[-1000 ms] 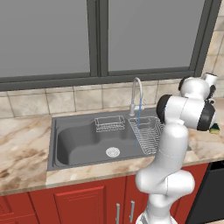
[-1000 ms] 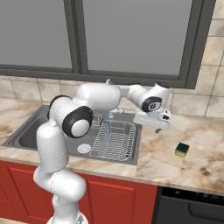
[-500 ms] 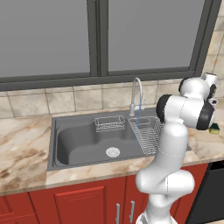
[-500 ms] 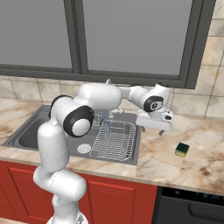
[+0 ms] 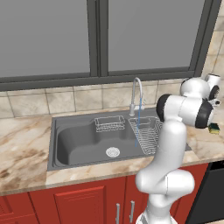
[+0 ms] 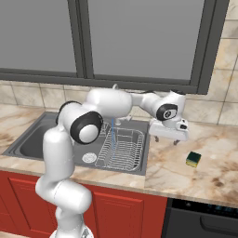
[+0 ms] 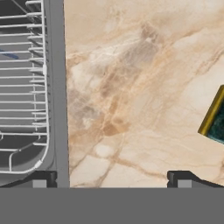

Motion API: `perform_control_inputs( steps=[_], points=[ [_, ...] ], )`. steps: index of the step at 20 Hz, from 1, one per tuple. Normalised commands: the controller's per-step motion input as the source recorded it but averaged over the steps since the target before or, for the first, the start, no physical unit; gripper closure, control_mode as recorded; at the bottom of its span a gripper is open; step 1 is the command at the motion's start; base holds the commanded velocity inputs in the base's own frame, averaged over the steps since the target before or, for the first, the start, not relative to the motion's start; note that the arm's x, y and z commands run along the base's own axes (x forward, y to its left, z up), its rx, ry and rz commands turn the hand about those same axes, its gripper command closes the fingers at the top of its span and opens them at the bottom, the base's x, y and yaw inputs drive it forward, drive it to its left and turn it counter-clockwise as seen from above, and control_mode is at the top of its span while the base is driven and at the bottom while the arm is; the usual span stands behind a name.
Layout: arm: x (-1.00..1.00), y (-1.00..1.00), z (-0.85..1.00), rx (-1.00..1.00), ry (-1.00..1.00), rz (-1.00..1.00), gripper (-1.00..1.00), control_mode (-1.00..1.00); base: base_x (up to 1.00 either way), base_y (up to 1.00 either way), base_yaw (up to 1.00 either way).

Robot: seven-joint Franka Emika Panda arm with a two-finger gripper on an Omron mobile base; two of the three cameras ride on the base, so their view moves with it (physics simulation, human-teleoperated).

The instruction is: Soak the sponge with water for a few seconds and then drop it inside the sink.

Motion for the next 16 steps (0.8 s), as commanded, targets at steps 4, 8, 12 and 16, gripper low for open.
perform_control_inputs(
  steps=[4, 8, 12, 16],
  points=[
    [0.0, -0.28, -0.2, 0.0, 0.0, 0.0, -1.0, -1.0, 0.0, 0.0, 0.0],
    [0.0, -0.33, -0.17, 0.0, -0.03, 0.0, -1.0, -1.0, 0.0, 0.0, 0.0],
    [0.0, -0.35, 0.0, 0.0, -0.02, 0.0, -1.0, -1.0, 0.0, 0.0, 0.0],
    [0.0, -0.38, 0.0, 0.0, 0.0, -0.01, -1.0, -1.0, 0.0, 0.0, 0.0]
  ],
)
